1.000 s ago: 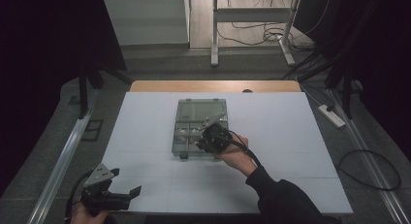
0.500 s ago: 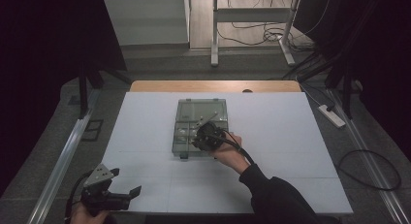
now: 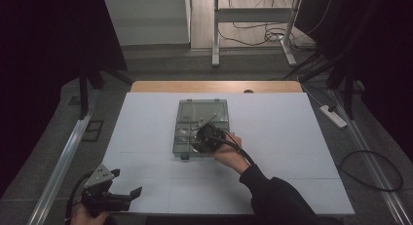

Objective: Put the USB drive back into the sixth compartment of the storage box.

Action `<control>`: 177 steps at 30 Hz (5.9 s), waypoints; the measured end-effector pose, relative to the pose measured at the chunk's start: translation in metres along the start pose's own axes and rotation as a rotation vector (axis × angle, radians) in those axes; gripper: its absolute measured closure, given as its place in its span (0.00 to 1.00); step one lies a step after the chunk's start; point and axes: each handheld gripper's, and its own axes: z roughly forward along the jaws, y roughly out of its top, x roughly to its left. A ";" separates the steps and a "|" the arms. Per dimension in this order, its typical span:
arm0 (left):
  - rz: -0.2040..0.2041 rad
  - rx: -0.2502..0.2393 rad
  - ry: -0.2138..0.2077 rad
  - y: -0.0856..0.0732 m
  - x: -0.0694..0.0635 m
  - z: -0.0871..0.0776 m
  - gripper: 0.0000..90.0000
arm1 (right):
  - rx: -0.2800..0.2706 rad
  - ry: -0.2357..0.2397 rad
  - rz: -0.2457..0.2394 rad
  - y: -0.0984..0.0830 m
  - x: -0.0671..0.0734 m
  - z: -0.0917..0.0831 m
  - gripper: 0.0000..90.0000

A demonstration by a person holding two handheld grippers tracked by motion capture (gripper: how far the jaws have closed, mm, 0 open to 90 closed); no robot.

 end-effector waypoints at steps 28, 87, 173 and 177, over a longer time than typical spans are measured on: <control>0.002 0.000 -0.002 0.000 0.000 0.000 0.01 | 0.021 0.052 0.059 -0.003 -0.002 -0.018 0.26; -0.007 0.000 -0.009 0.000 0.001 0.000 0.01 | -0.016 0.035 0.050 -0.043 -0.001 -0.068 0.03; -0.012 -0.001 -0.006 0.000 0.001 0.000 0.01 | 0.003 -0.114 0.226 -0.161 -0.013 -0.157 0.00; -0.012 0.000 -0.006 0.000 0.001 0.000 0.01 | 0.008 -0.143 0.243 -0.171 -0.013 -0.164 0.00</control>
